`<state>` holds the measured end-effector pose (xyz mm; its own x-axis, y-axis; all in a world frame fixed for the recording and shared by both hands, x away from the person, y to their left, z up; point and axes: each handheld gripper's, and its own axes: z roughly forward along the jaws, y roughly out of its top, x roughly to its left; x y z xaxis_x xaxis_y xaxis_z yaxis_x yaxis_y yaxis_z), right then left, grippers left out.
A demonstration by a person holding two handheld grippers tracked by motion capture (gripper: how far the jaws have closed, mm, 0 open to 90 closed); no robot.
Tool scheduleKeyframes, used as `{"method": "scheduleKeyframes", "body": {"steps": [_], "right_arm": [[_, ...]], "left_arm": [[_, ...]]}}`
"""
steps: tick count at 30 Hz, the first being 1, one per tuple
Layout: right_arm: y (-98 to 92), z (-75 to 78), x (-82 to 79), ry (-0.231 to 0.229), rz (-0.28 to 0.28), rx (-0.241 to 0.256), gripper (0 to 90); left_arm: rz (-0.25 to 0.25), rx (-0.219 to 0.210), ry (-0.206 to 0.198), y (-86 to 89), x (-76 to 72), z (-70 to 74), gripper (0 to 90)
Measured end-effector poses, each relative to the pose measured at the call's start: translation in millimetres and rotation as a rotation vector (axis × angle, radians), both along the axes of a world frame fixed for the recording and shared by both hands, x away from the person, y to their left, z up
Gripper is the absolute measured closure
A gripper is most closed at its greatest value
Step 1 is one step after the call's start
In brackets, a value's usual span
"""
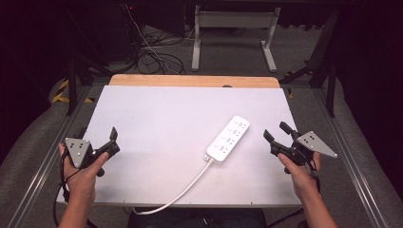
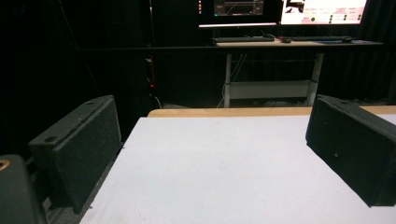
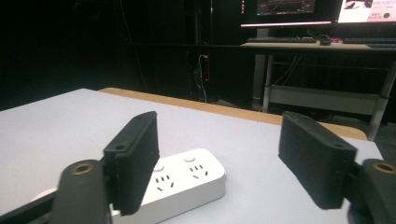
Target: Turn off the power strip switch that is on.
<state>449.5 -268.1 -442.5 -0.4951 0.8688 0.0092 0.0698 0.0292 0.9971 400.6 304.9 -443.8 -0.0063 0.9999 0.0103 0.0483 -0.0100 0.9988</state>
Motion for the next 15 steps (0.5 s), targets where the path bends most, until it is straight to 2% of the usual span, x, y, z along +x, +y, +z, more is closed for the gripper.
{"method": "scheduleKeyframes", "body": {"steps": [5, 6, 7, 8, 9, 10, 11, 13, 15], "right_arm": [[-2.0, -0.2, -0.2, -0.002, 0.014, -0.004, 47.2], [-3.0, -0.3, -1.5, -0.001, 0.021, -0.006, 60.0], [-3.3, 0.0, -1.8, 0.001, 0.023, -0.013, 64.2], [-3.3, 0.0, -1.8, 0.001, 0.023, -0.013, 64.2], [-3.7, 0.5, -2.3, 0.004, 0.027, -0.013, 70.1], [-4.0, 1.7, -3.7, 0.016, 0.039, 0.01, 79.4], [-3.9, 2.1, -4.1, 0.021, 0.044, 0.015, 83.3], [-2.9, 2.5, -5.1, 0.029, 0.052, 0.013, 90.0], [-1.8, 4.3, -5.9, 0.029, 0.06, -0.008, 90.0]], "left_arm": [[0.001, -0.002, 0.004, 0.1, 0.8, -0.6, 3.9], [0.002, -0.005, 0.004, -0.1, 0.6, -0.5, 3.9], [0.001, -0.004, 0.003, -0.2, 0.3, -0.3, 3.9], [-0.001, -0.002, 0.0, -0.2, -0.2, 0.0, 3.9], [-0.001, 0.0, -0.003, -0.1, -0.8, 0.2, 3.9], [0.0, -0.001, -0.002, 0.3, -1.3, 0.3, 3.9], [0.0, -0.001, -0.002, 0.3, -1.3, 0.3, 3.9], [0.001, -0.005, -0.002, 0.6, -1.1, 0.4, 3.9], [0.001, -0.005, -0.003, 0.7, -0.8, 0.4, 3.9]]}}
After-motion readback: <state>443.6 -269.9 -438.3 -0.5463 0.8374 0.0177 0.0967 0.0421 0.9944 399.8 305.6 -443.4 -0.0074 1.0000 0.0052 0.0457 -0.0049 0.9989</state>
